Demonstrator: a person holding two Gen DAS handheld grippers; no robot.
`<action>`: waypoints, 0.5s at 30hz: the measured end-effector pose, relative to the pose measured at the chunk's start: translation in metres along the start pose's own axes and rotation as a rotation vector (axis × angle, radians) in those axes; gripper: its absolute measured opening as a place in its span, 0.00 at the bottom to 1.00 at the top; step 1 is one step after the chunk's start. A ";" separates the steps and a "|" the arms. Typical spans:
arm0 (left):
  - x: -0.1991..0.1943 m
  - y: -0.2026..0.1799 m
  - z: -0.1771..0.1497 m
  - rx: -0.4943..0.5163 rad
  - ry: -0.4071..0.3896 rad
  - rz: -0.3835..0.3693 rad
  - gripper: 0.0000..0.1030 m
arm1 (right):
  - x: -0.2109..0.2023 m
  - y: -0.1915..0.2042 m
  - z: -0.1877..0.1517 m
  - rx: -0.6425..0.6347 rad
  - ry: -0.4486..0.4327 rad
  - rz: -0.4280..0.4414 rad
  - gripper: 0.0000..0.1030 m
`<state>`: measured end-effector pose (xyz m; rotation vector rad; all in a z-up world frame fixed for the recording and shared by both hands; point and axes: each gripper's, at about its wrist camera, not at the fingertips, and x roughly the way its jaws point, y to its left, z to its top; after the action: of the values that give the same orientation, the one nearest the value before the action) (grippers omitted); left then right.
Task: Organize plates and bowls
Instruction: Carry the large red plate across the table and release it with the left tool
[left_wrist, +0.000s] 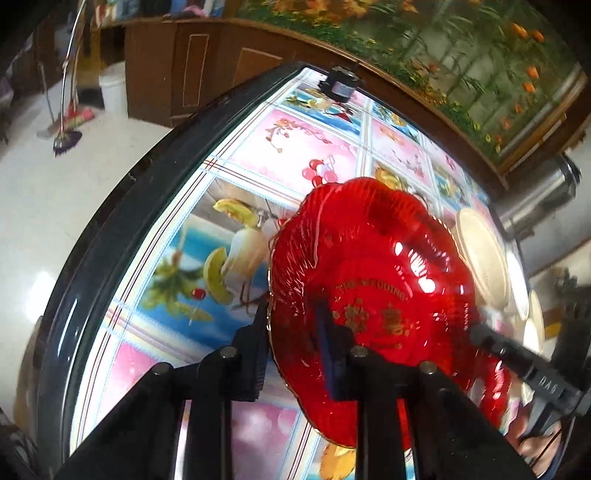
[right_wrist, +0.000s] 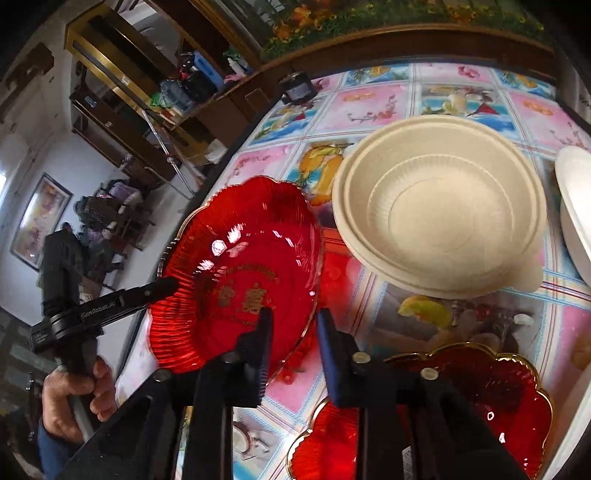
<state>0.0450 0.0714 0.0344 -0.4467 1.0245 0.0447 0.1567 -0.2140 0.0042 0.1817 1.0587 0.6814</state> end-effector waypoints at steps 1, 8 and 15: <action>-0.005 0.000 -0.006 0.002 -0.009 -0.005 0.22 | -0.002 0.001 -0.003 -0.005 -0.002 -0.004 0.24; -0.040 0.010 -0.047 0.001 -0.078 -0.027 0.22 | -0.018 0.011 -0.031 -0.022 0.006 0.042 0.24; -0.068 0.031 -0.101 -0.006 -0.116 0.014 0.25 | -0.028 0.039 -0.071 -0.079 0.026 0.102 0.24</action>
<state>-0.0807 0.0729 0.0366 -0.4373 0.9133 0.0851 0.0710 -0.2130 0.0066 0.1596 1.0508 0.8180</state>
